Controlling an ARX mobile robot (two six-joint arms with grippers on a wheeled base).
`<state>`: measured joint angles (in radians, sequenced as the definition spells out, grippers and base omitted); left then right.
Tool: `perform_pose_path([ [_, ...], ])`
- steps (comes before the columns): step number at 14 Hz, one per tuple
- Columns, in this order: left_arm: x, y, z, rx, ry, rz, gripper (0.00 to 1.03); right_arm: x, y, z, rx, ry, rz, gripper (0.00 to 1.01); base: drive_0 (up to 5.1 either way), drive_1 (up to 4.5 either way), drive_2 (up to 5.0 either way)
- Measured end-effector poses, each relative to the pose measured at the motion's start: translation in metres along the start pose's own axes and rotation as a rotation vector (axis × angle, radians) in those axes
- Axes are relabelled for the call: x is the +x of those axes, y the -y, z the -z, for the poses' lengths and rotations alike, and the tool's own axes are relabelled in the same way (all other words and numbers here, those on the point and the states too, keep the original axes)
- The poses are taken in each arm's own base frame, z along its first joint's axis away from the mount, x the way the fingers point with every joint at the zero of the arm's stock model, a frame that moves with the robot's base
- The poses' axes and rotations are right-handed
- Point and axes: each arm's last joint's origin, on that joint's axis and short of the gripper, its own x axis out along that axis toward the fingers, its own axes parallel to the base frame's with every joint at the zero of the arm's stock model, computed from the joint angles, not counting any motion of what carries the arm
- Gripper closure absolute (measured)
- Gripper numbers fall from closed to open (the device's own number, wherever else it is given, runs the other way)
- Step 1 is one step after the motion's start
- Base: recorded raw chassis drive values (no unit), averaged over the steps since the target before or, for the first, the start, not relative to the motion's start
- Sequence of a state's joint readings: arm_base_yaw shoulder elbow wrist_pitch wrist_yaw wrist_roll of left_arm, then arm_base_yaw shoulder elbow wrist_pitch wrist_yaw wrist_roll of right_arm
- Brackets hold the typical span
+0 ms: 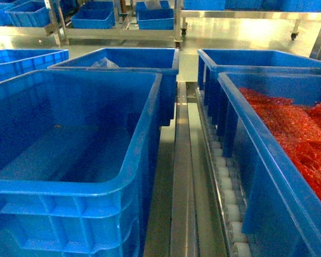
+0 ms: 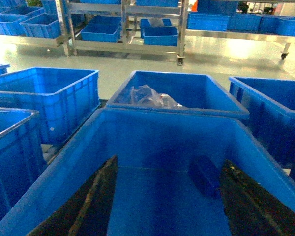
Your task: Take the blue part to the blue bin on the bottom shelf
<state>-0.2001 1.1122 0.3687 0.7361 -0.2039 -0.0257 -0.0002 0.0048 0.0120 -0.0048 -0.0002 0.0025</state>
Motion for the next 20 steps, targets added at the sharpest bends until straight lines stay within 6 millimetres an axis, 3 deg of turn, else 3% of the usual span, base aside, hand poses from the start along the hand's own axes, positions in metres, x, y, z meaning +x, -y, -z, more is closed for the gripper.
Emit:
perform_pose_path([
  [4,-0.036,-0.02,0.023,0.008,-0.003,-0.001,0.94,0.0,0.0,0.0,0.0,0.0,0.0,0.03,0.0,0.0,0.0],
  [5,-0.044,-0.024,0.027,0.008,0.0,-0.002,1.01,0.0,0.0,0.0,0.0,0.0,0.0,0.03,0.0,0.0,0.0],
  [8,-0.062,-0.039,0.036,0.007,-0.004,-0.005,1.01,0.0,0.0,0.0,0.0,-0.001,0.001,0.03,0.0,0.0,0.0],
  [13,-0.082,-0.039,0.05,0.008,0.01,0.006,1.01,0.0,0.0,0.0,0.0,0.0,0.0,0.03,0.0,0.0,0.0],
  [20,-0.1,-0.039,0.047,0.007,0.02,0.006,1.01,0.0,0.0,0.0,0.0,0.0,0.0,0.03,0.0,0.0,0.0],
])
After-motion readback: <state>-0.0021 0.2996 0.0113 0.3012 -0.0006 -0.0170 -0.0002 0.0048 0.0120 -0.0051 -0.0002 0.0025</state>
